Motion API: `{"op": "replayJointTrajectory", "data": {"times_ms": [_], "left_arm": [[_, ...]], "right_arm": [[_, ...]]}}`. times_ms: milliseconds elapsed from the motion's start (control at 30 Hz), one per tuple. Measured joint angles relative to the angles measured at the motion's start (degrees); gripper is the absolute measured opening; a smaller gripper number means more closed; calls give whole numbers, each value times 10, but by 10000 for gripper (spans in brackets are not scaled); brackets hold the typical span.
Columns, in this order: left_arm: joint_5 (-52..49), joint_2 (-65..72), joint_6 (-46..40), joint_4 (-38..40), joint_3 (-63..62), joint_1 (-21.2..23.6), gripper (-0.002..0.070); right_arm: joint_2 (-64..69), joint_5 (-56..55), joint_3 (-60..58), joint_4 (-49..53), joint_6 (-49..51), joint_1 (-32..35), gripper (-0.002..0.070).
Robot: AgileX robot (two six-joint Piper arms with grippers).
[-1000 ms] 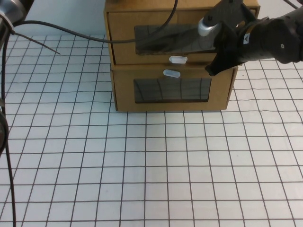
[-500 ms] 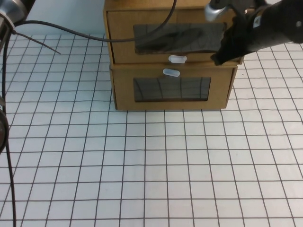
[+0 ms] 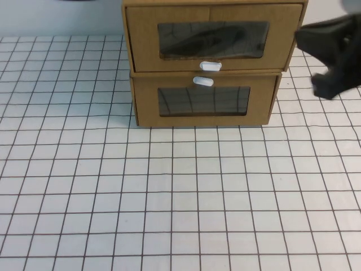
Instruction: Close the shoe box
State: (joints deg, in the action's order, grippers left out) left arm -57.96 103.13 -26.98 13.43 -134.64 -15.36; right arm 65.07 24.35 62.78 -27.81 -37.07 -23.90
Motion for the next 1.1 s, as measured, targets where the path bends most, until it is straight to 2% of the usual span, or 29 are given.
{"op": "replayJointTrajectory", "data": {"times_ms": [100,200,467,633,833,1100], "left_arm": [[-7,-63,16,-12,82,0,-2],[32,-147,27,-18,227,-4,-2],[276,-462,78,-19,680,-6,-2],[364,-609,105,-19,890,-6,-2],[372,-698,125,-19,995,-6,-2],[358,-725,126,-20,1059,-6,-2]], "right_arm": [[-60,-10,-51,-9,0,0,-13],[-117,-13,-106,-29,0,0,-13],[-233,-8,-194,-63,0,1,-13],[-252,17,-199,-103,-20,2,-13],[-253,49,-199,-163,-82,2,-13],[-253,77,-219,-179,-107,2,-13]]}}
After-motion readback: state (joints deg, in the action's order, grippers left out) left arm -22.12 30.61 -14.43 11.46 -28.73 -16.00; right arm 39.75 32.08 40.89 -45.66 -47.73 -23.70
